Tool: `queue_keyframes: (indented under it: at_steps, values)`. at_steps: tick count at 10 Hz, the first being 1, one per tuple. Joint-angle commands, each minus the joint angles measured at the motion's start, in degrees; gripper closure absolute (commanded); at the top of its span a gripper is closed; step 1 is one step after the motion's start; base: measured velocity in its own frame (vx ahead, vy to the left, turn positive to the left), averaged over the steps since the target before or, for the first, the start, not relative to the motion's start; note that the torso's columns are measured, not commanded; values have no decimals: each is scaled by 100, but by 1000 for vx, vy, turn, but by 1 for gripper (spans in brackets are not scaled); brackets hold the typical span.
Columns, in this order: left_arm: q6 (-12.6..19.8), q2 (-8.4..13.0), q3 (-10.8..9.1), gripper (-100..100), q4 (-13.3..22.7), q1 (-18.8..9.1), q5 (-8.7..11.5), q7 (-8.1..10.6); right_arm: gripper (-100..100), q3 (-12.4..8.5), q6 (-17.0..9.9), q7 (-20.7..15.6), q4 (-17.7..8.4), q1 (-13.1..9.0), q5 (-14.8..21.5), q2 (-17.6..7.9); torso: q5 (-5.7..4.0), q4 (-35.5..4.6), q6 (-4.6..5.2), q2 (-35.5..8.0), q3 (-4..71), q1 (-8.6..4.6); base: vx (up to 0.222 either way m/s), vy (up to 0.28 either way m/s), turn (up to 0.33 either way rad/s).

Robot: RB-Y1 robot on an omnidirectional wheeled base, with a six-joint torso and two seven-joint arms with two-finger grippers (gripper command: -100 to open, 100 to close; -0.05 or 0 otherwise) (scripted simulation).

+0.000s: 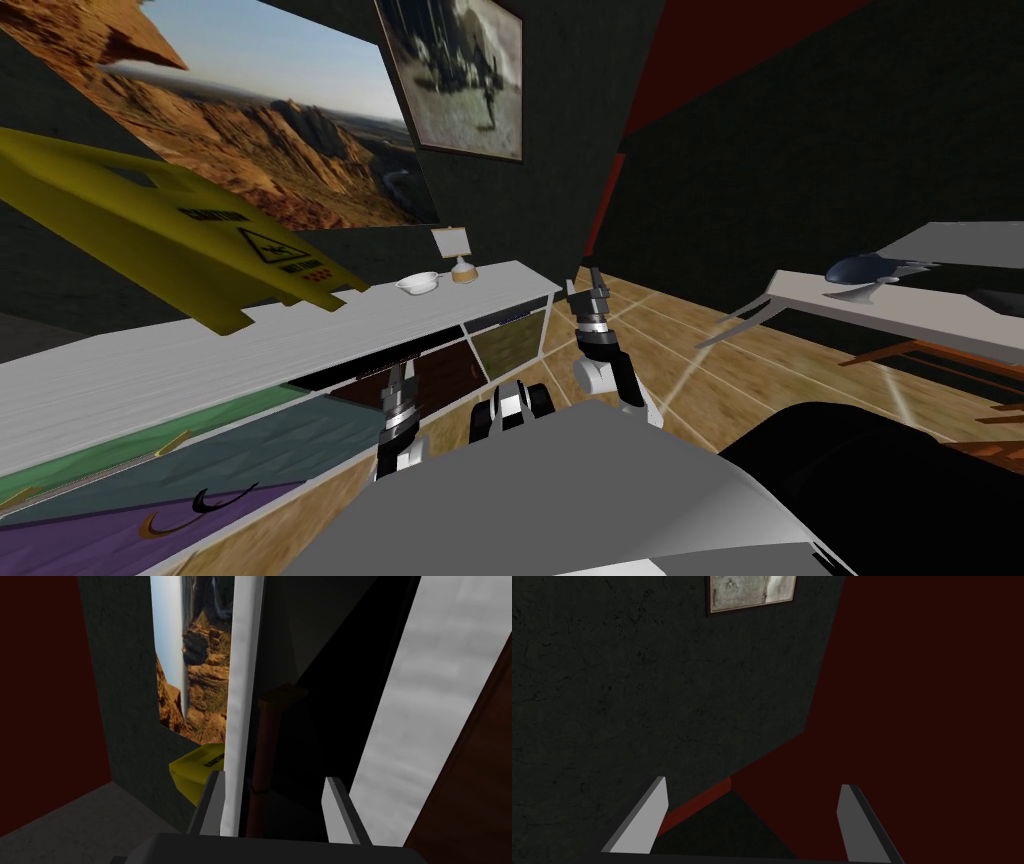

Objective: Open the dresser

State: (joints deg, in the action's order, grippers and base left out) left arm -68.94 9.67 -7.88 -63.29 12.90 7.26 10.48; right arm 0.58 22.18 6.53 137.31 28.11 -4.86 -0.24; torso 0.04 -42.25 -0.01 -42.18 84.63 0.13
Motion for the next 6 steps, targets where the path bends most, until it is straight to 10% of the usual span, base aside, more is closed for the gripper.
queue_keyframes:
  at_steps: [1, 3, 4, 6]
  values:
    - [-321, -113, 58, 100, 146, 140, -40, -45, 0, 0, 0, 0, 0, 0, 0, 0, 0, -1, 0, -3, -1, 0, 12, 34, -11]
    - [-296, -120, 62, 100, 84, 183, -42, -44, 0, 0, 0, 0, 0, 0, 0, 0, -4, -4, 1, -11, -7, -13, 11, 23, -4]
    - [-178, -103, 24, -100, -54, 112, -5, -45, 0, 0, 0, 0, 0, 0, 0, 0, -6, -4, 1, -13, -8, -20, -18, -113, 30]
    - [-153, -118, 29, -100, -101, 116, -9, -60, 0, 2, 0, 0, 0, -1, 0, 2, -17, -6, 2, -20, -12, -56, -25, -123, 23]
